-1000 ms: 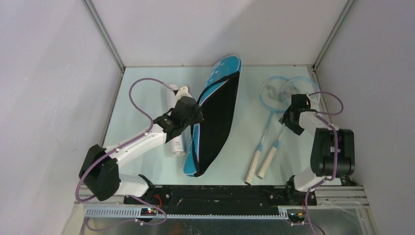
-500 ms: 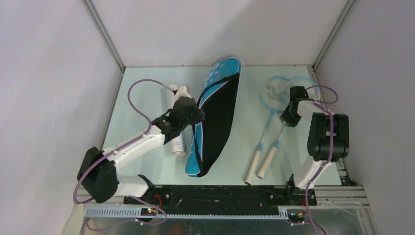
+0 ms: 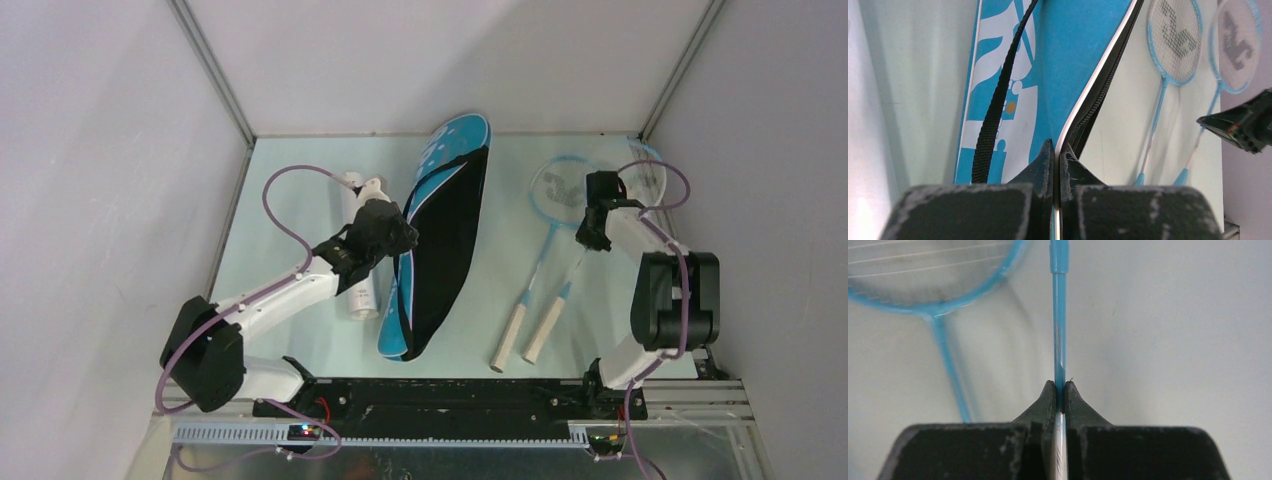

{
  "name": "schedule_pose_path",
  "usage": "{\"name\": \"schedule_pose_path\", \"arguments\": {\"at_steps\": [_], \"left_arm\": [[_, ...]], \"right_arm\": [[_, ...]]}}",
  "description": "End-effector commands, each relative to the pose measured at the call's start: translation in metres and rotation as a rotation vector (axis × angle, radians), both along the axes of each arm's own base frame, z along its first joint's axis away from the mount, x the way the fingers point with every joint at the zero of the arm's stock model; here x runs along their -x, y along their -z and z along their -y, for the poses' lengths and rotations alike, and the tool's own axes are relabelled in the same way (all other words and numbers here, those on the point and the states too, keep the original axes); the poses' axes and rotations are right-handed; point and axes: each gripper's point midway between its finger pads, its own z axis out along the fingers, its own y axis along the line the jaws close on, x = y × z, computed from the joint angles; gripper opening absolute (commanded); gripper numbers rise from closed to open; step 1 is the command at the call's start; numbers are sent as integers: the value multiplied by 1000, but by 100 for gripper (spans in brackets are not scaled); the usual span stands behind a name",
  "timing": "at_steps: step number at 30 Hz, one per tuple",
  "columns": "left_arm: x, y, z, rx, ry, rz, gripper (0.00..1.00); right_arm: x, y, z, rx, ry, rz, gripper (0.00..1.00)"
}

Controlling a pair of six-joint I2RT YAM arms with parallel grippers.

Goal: Pack up the badminton gear

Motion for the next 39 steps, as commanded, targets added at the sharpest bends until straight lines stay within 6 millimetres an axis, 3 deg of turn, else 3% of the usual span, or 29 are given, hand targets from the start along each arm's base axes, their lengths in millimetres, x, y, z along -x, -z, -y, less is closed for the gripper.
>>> {"name": "schedule_pose_path", "arguments": {"at_steps": [1, 7, 12, 17, 22, 27, 33, 39], "left_arm": [[-20, -12, 6, 83, -31, 46, 0], [-35, -14, 6, 107, -47, 60, 0], [-51, -27, 2, 136, -74, 91, 0], [-64, -37, -2, 150, -93, 116, 0], [-71, -40, 1, 152, -85, 118, 0], [-70, -37, 1, 151, -85, 115, 0], [-70, -32, -2, 140, -97, 103, 0], [-72, -32, -1, 133, -99, 99, 0]], "right_arm": [[-22, -73, -12, 125, -135, 210, 0], [-10, -103, -51, 58, -309, 265, 0], [11, -111, -104, -56, -503, 258, 0], [39, -105, -150, -115, -661, 198, 0], [62, -85, -190, -134, -789, 104, 0], [73, -63, -198, -109, -794, 16, 0], [90, -43, -223, -117, -868, -56, 0], [101, -37, -211, -25, -866, -113, 0]]}}
